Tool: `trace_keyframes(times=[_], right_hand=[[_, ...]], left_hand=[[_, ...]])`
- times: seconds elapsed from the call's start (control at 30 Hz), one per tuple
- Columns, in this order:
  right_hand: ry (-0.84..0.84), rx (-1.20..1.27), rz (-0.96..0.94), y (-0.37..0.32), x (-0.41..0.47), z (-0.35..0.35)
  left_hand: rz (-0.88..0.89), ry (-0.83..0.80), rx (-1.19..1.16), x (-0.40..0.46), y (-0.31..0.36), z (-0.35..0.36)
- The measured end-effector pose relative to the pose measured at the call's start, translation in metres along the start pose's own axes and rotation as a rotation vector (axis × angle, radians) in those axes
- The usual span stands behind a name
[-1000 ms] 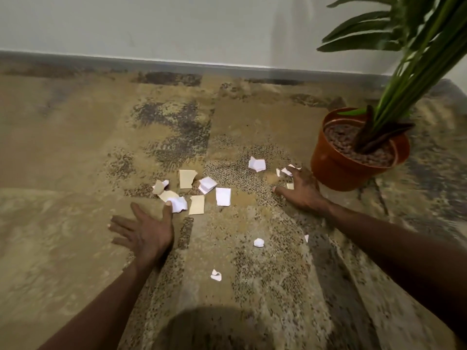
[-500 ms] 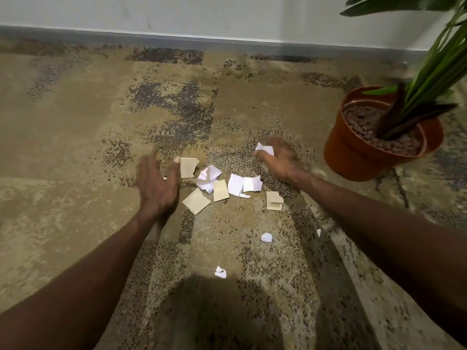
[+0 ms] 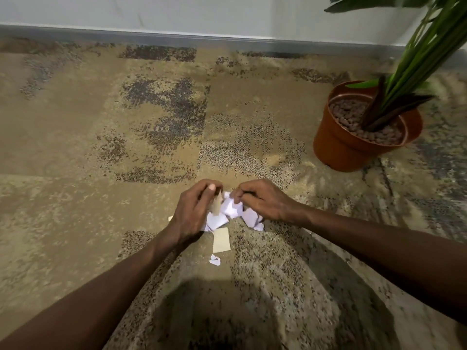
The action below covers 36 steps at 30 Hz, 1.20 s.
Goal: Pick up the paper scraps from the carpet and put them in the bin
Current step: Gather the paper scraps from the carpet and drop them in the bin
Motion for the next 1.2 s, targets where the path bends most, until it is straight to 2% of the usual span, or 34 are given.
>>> trace_keyframes(times=[0.07, 0.13, 0.2, 0.3, 0.4, 0.53, 0.67, 0.73, 0.8, 0.83, 0.93, 1.0, 1.1, 1.2], right_hand=[[0.123, 0.049, 0.025, 0.002, -0.004, -0.023], [0.330, -0.003, 0.025, 0.010, -0.010, -0.058], [0.499, -0.238, 0.100, 0.033, -0.022, -0.087], [0.561, -0.459, 0.364, 0.075, -0.063, -0.096], [0.449, -0.475, 0.411, 0.085, -0.106, -0.059], [0.263, -0.345, 0.250, 0.052, -0.123, 0.002], [0.252, -0.098, 0.091, 0.005, -0.088, 0.006], [0.339, -0.144, 0.071, -0.003, -0.064, -0.016], [0.370, -0.290, 0.095, 0.003, -0.041, -0.035], [0.319, -0.362, 0.131, 0.012, -0.031, -0.039], [0.028, -0.443, 0.239, 0.036, -0.013, -0.022], [-0.104, -0.475, 0.197, 0.034, -0.010, 0.000], [-0.190, -0.470, 0.117, 0.018, -0.012, 0.023], [-0.275, -0.575, -0.031, 0.006, -0.027, 0.035]], left_hand=[[-0.017, 0.076, 0.004, -0.005, 0.002, -0.012], [-0.030, 0.147, 0.137, -0.013, -0.001, -0.026], [-0.064, 0.112, 0.347, -0.031, -0.011, -0.032], [-0.144, 0.007, 0.479, -0.067, -0.024, -0.029], [-0.134, -0.022, 0.486, -0.087, -0.019, -0.023], [-0.019, -0.109, 0.527, -0.104, 0.000, 0.003], [0.061, -0.149, 0.434, -0.105, 0.010, 0.021], [0.066, -0.147, 0.490, -0.094, 0.006, 0.019], [0.066, -0.165, 0.606, -0.077, 0.001, 0.018], [0.056, -0.183, 0.655, -0.067, -0.002, 0.018], [0.024, -0.309, 0.734, -0.049, -0.011, 0.026], [0.024, -0.342, 0.743, -0.050, -0.015, 0.030], [0.094, -0.285, 0.671, -0.061, -0.014, 0.028], [0.214, -0.199, 0.592, -0.080, -0.003, 0.026]])
Point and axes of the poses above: each hand's wrist, its own x-axis towards the middle knuckle, its own z-axis out of the palm, y = z × x, the point moved 8 cm from there along x, towards the middle knuckle, and after that the axes turned 11 degrees about y, right-handed, at the moved point
